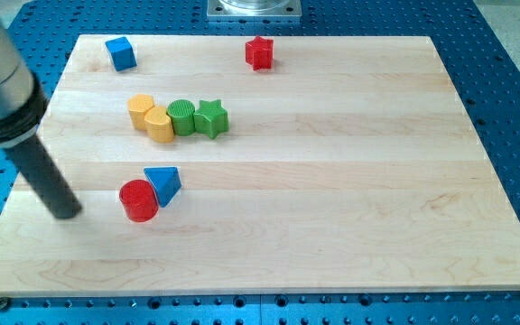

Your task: Separate the blue triangle from the red circle

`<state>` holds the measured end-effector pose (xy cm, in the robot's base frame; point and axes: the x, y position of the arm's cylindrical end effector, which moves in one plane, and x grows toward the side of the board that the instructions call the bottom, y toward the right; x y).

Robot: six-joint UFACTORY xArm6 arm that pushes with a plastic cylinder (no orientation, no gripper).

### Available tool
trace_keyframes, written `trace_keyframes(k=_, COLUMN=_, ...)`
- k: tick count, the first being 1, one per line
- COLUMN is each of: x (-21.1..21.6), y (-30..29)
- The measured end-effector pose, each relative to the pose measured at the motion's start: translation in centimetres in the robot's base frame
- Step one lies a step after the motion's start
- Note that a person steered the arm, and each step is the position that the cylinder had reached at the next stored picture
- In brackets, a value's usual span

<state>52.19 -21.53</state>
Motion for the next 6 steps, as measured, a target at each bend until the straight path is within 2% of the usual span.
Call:
trace_keyframes(k=1, x=0.0, y=6.8)
trace_keyframes(k=2, x=-0.1, y=10.0)
trace_keyframes(k=3, x=-4.7, y=11.7)
trace_keyframes(k=4, x=-6.3, y=17.1)
trace_keyframes(k=5, x=-8.8, y=20.0)
trace_keyframes(k=6, x=-9.2, y=17.0)
